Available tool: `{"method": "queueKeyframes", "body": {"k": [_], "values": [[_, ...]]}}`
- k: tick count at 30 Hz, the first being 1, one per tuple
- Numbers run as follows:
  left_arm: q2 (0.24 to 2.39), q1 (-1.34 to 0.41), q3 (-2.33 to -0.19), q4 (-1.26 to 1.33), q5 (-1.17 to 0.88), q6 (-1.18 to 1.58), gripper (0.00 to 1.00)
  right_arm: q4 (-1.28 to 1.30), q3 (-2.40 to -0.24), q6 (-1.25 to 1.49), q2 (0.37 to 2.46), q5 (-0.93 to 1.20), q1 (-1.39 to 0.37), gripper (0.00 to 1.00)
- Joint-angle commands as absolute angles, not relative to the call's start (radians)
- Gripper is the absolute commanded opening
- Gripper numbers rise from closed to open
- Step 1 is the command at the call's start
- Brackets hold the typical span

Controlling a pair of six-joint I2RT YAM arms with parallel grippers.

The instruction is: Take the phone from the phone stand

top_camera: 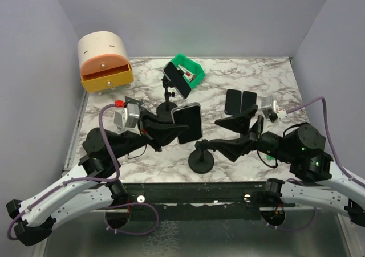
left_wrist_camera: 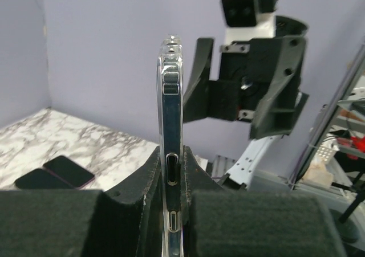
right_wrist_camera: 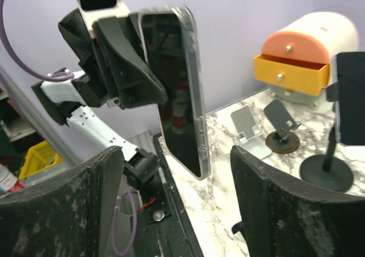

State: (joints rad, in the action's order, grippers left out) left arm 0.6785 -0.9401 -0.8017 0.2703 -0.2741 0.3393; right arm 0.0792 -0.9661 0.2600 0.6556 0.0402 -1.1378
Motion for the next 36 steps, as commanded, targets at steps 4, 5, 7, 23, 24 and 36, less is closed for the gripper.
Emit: {"method": "queueKeyframes", "body": {"k": [4, 5, 7, 23, 24, 36], "values": [[0.656, -0.939, -0.835, 0.434, -0.409, 0.468, 0.0, -0.041, -0.969, 0.291, 0.738, 0.219, -1.141, 0.75], [0.659, -0.939, -0.84, 0.437, -0.418, 0.476, 0.0, -0.057, -0.969, 0.3, 0.748, 0.23, -1.141, 0.74], [0.663, -0.939, -0.849, 0.442, -0.43, 0.485, 0.0, -0.076, -0.973, 0.313, 0.764, 0.259, -1.141, 0.71], [0.678, -0.939, -0.857, 0.468, -0.439, 0.496, 0.0, -0.115, -0.997, 0.379, 0.857, 0.327, -1.141, 0.2], [0.678, -0.939, -0.856, 0.468, -0.433, 0.494, 0.0, -0.113, -0.997, 0.376, 0.856, 0.326, -1.141, 0.15], [0.512, -0.939, -0.731, 0.439, -0.15, 0.363, 0.99, 0.139, -1.099, 0.256, 0.786, -0.117, -1.141, 0.0]]}}
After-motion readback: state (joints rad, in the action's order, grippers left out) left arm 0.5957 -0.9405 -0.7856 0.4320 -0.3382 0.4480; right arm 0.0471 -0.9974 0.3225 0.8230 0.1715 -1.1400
